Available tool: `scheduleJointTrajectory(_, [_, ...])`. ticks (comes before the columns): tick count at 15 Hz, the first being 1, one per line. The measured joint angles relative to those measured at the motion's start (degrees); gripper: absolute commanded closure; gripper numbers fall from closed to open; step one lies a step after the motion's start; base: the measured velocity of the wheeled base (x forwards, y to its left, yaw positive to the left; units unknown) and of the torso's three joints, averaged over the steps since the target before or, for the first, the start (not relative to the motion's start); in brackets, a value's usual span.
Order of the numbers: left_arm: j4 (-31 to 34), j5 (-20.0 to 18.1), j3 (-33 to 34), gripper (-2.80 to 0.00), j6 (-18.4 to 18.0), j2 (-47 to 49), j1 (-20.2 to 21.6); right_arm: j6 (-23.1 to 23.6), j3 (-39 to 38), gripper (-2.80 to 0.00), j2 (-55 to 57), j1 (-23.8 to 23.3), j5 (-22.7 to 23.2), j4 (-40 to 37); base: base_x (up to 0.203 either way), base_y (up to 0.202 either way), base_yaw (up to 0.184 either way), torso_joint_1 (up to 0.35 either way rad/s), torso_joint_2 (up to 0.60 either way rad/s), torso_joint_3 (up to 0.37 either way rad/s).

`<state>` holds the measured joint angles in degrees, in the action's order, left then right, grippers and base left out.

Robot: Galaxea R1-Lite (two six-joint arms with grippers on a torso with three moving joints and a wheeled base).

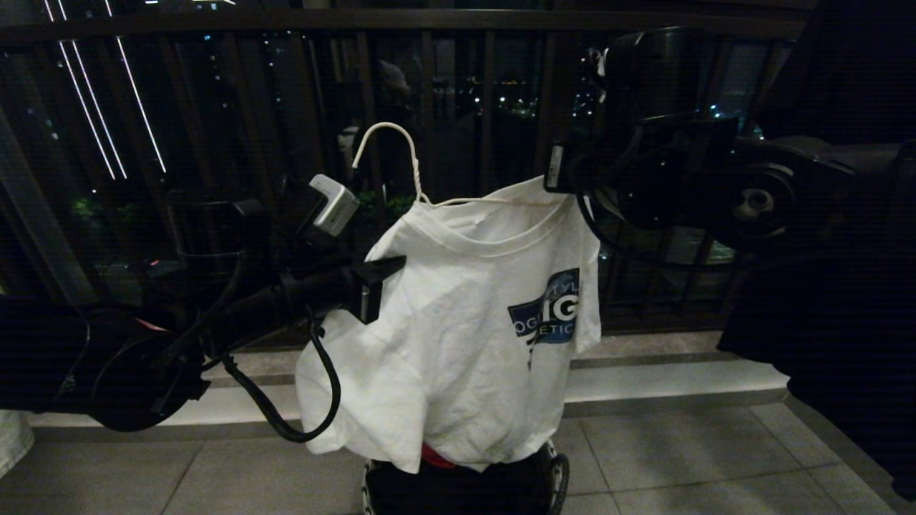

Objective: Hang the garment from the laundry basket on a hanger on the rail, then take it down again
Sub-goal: Hang the clothes on the clothes rack

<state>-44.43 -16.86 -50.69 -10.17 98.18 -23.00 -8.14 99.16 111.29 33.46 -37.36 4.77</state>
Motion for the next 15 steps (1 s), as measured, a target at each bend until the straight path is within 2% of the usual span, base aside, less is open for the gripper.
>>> scheduleJointTrajectory(2, [0.0, 0.0, 0.0, 0.00, -0.1, 0.0, 0.0, -2.4, 1.0, 0.00, -0.2, 0.7, 0.6, -6.6, 0.000, 0.000, 0.000, 0.000, 0.00, 0.000])
scheduleJointTrajectory(5, [0.0, 0.0, 0.1, 0.00, -0.1, 0.0, -0.3, -7.6, 6.4, 0.00, -0.2, 3.4, 1.6, -16.5, 0.000, 0.000, 0.000, 0.000, 0.00, 0.000])
scheduleJointTrajectory(8, [0.0, 0.0, 0.2, 0.00, -0.1, 0.0, -0.5, -10.6, 11.5, 0.00, 0.5, 5.4, 3.0, -23.4, 0.000, 0.000, 0.000, 0.000, 0.00, 0.000])
scheduleJointTrajectory(15, [0.0, 0.0, 1.6, 0.00, -0.2, 0.7, -3.4, -10.4, 13.0, 0.00, 1.8, 8.0, 3.6, -19.9, 0.000, 0.000, 0.000, 0.000, 0.00, 0.000])
